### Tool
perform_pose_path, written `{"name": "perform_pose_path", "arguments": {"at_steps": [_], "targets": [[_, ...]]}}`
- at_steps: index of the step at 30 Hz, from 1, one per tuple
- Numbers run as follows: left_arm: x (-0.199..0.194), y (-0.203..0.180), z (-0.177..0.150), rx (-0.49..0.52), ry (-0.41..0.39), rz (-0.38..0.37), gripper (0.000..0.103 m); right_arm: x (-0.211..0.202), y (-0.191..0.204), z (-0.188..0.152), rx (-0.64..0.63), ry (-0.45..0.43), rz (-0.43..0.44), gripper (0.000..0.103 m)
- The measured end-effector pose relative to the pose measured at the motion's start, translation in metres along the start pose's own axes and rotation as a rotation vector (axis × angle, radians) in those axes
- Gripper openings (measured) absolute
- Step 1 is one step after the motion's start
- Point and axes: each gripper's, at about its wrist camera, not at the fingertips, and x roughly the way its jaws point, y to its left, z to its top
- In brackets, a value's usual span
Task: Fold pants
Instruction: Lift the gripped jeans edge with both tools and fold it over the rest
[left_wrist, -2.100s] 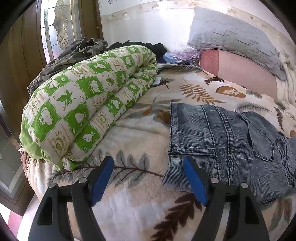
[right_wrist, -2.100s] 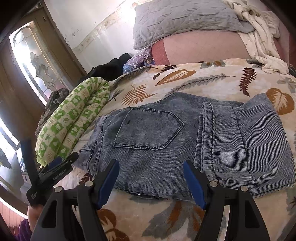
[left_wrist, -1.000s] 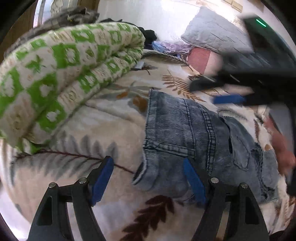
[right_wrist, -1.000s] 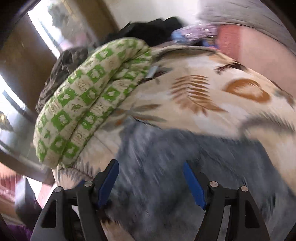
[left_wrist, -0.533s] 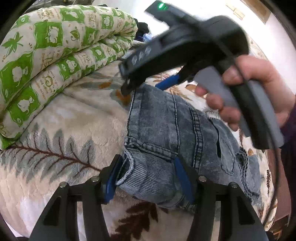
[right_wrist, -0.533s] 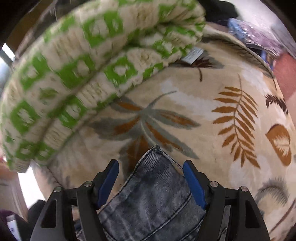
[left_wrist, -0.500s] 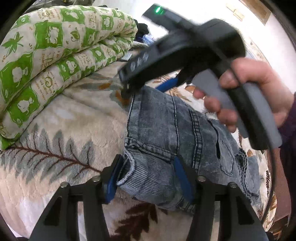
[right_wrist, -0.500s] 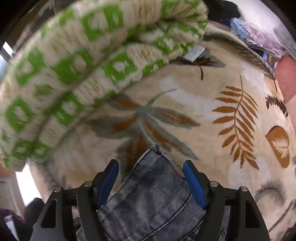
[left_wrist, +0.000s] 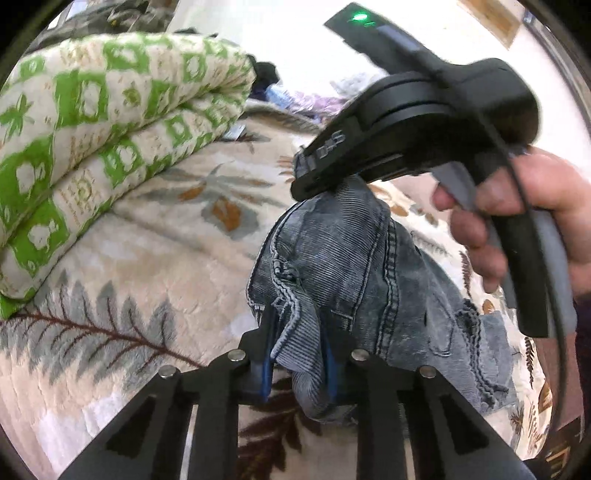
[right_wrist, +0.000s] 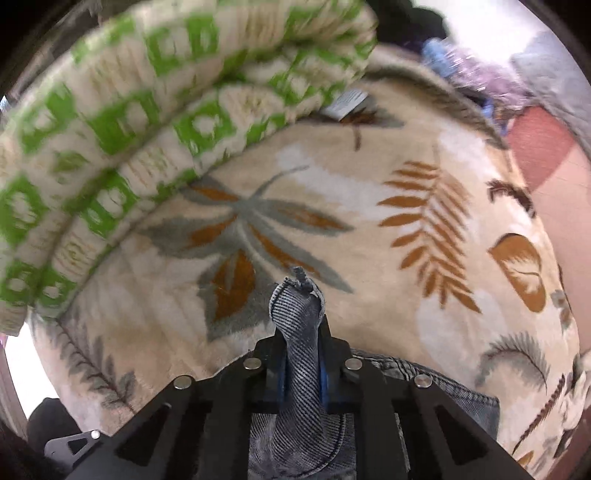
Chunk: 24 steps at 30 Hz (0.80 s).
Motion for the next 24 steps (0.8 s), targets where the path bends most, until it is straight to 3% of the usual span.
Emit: {"name": "perform_pose_path", "arguments": {"at_steps": [7, 13, 24], "targets": [[-0.031, -0.047, -0.006, 0.202, -0.131, -0.069, 0.021, -0.079, -0.026, -0.035, 0.117, -0.182, 0.023, 0.013], [-0.059, -0.109, -0.029, 0.424, -0.226, -0.125, 0.021, -0.129, -0.068, -0.091, 0.227, -0.320, 0.050, 0.013], [-0.048, -0.243, -0.059, 0.676, -0.185, -0.288, 0.020, -0.160, -0.189, -0.213, 0.477, -0.467, 0.120, 0.013]]}}
